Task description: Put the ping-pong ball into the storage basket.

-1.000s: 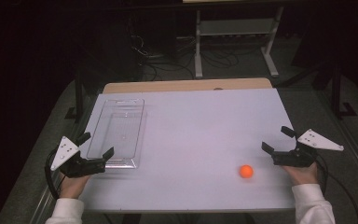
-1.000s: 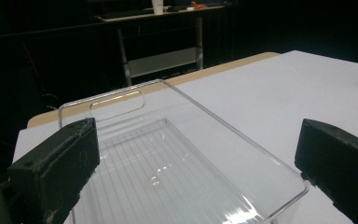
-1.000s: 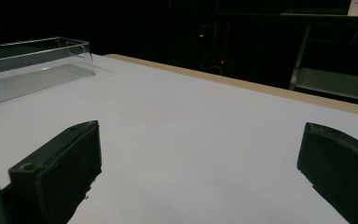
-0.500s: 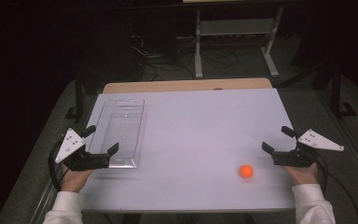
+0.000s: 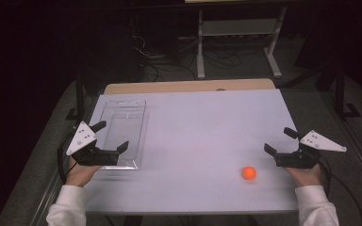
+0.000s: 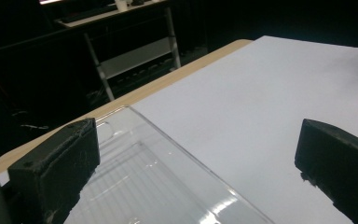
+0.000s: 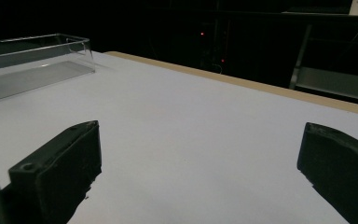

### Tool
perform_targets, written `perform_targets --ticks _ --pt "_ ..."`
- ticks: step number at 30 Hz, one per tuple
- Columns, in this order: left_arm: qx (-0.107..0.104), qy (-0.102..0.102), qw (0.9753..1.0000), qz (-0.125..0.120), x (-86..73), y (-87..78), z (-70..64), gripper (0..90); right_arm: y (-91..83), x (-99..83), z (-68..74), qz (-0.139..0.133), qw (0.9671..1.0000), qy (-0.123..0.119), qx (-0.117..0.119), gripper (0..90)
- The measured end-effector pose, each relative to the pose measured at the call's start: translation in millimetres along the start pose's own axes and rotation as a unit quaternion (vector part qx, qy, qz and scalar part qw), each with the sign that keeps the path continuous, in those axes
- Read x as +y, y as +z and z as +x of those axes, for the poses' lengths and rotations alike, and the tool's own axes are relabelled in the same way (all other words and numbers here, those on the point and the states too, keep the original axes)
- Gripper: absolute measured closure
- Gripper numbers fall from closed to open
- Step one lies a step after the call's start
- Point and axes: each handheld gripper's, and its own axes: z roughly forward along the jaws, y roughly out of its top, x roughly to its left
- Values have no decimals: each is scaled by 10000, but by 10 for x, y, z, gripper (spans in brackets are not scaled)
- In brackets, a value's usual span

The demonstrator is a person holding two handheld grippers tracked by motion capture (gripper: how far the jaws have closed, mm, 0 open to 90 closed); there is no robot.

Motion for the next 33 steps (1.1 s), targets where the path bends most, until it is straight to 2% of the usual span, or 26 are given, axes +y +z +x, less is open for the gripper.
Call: perform_targets --ticks 14,22,23,30,33 --pt "-275 202 9993 173 117 164 -71 0 7 -3 2 27 10000 -12 16 0" --pt "-354 303 9986 237 196 210 -85 0 10 -4 4 38 10000 -9 32 0" --pt "-415 371 9980 284 236 250 -112 0 12 -3 8 29 10000 -8 40 0" --pt "-545 491 9966 380 296 330 -180 0 19 -5 9 50 10000 -43 43 0" --pt "-644 588 9951 457 344 392 -206 0 22 -7 8 60 10000 -41 46 0"
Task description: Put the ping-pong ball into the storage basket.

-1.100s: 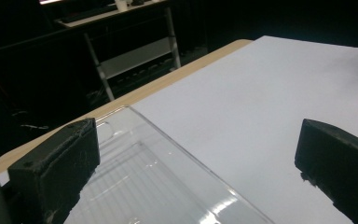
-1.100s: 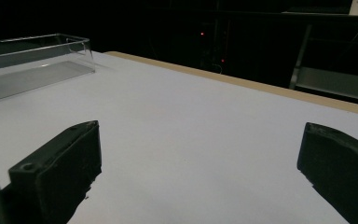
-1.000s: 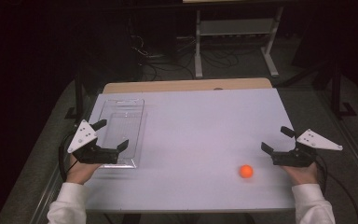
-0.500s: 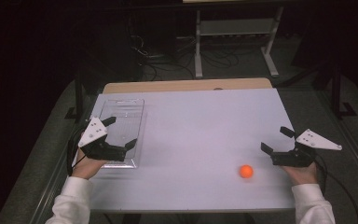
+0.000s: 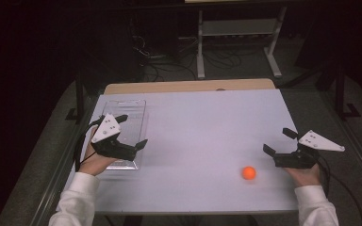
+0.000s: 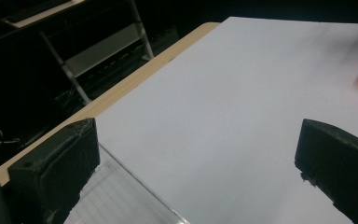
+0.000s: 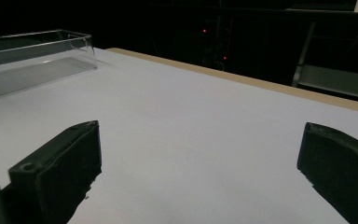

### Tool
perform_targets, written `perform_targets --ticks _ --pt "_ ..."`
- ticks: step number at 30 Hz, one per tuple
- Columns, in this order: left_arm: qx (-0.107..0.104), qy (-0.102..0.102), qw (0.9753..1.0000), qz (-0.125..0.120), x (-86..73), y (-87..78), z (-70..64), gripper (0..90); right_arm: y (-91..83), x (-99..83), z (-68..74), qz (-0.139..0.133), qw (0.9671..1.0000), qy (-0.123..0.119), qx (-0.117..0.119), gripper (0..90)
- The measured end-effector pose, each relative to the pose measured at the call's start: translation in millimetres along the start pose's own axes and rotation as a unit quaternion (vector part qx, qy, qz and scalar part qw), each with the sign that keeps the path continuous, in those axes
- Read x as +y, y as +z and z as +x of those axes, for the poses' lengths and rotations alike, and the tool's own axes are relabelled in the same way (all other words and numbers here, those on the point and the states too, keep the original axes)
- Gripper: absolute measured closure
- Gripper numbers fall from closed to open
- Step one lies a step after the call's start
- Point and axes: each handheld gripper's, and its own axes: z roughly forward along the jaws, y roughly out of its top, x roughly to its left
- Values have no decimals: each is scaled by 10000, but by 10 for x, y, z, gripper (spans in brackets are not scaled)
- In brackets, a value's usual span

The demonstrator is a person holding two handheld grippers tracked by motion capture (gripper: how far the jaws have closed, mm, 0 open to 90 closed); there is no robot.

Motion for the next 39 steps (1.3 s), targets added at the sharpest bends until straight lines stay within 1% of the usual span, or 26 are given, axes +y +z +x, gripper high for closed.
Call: perform_targets --ticks 12,17,23,27,34,39 --pt "-208 120 9997 96 144 135 -23 0 6 -1 4 21 10000 -1 1 0" --pt "-452 155 9988 143 225 247 -65 0 1 -2 6 33 10000 7 0 0" --pt "-609 229 9976 219 313 356 -100 0 -4 -1 4 24 10000 2 -6 0" --pt "-643 298 9972 222 365 413 -136 0 -4 -3 -1 25 10000 -4 -16 0" --pt "-772 397 9958 278 437 500 -178 0 -8 -2 -3 23 10000 -1 -18 0" --pt "-840 436 9951 279 478 551 -206 0 -7 -1 0 20 10000 -6 -16 0"
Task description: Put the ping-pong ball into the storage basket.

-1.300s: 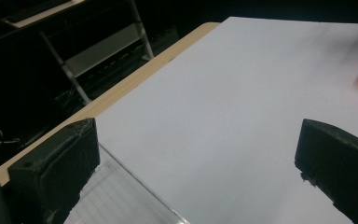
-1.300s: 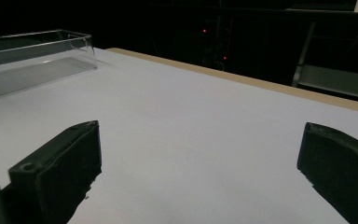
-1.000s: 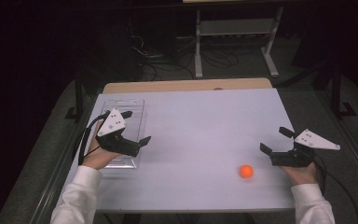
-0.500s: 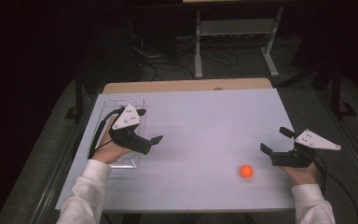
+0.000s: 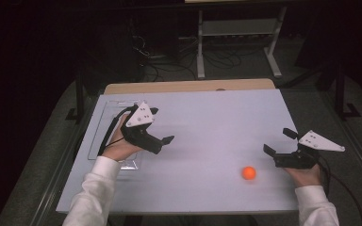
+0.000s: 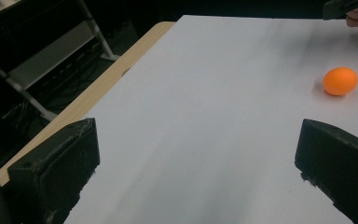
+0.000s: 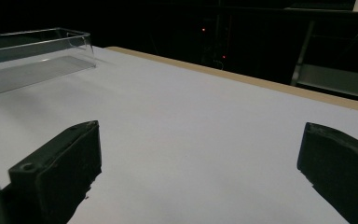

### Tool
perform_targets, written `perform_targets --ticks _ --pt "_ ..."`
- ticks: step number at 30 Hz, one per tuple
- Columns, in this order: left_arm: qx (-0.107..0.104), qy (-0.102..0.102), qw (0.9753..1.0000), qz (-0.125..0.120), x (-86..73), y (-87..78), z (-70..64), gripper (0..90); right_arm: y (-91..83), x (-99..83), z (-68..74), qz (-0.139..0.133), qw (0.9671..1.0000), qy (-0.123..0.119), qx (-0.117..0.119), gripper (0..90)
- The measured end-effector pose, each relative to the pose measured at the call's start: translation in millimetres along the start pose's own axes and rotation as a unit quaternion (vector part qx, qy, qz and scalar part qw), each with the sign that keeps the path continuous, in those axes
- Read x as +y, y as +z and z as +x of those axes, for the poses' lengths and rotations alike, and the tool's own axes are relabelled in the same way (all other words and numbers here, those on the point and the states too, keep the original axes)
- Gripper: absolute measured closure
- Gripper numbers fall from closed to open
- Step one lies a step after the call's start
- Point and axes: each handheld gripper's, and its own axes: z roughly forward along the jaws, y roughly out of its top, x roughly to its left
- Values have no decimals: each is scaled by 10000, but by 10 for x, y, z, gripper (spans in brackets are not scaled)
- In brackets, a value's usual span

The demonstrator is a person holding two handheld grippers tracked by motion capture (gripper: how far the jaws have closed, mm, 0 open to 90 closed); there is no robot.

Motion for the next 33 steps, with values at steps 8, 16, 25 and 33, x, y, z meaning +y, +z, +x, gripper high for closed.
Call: perform_targets --ticks 8,16,25,33 --pt "-144 96 9998 102 21 109 -50 0 13 -8 5 43 10000 -15 16 0" --pt "-275 179 9994 144 71 190 -88 0 11 -6 9 36 10000 -15 17 0" --pt "-410 263 9986 203 107 312 -138 0 3 -4 5 23 10000 0 15 0" --pt "-508 315 9978 295 102 455 -209 0 5 -6 7 45 10000 -33 5 0"
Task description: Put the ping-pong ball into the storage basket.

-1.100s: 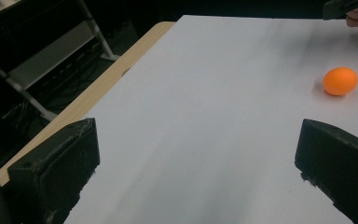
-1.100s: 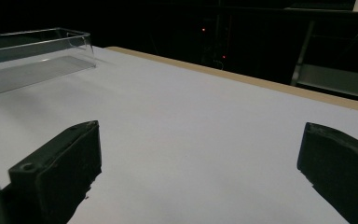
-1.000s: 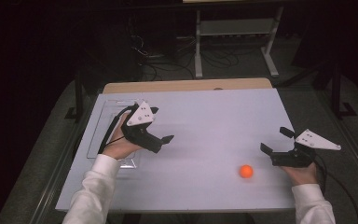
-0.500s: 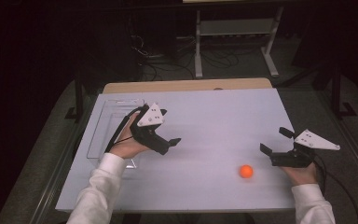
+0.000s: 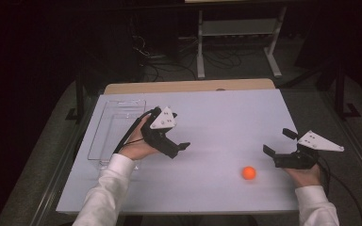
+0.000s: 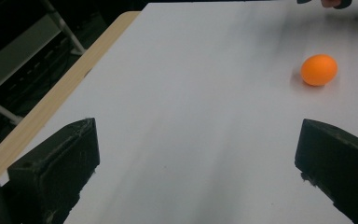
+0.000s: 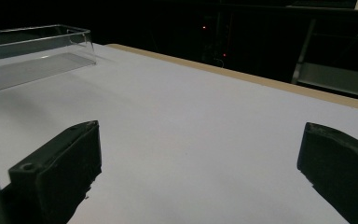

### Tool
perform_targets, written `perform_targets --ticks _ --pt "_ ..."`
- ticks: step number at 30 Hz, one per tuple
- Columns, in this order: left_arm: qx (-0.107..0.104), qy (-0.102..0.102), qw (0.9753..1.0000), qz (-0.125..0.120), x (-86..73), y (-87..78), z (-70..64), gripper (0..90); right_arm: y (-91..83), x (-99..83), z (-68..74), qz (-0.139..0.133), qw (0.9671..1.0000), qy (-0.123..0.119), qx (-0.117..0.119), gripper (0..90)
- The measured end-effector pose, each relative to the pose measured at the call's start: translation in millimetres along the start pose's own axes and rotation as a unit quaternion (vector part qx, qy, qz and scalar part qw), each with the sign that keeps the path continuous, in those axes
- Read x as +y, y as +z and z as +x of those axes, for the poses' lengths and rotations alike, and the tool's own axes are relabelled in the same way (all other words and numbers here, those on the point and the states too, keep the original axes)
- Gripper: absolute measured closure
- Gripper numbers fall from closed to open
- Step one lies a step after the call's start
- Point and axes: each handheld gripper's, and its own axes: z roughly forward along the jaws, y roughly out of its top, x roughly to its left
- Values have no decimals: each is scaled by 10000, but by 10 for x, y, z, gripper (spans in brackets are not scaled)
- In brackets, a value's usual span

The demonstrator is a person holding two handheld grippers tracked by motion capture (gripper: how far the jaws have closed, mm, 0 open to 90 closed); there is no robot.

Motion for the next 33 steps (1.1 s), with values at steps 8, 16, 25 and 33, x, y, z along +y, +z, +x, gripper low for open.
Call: perform_targets --ticks 8,16,25,33 --pt "-133 99 9998 79 54 96 -36 0 1 1 6 5 10000 -3 14 0" --pt "-243 187 9993 208 64 187 -95 0 -3 3 3 -9 10000 5 18 0" --pt "-379 268 9983 342 79 277 -134 0 0 2 6 8 10000 -3 26 0" --pt "-547 361 9965 523 95 389 -215 0 12 2 12 26 10000 -21 42 0"
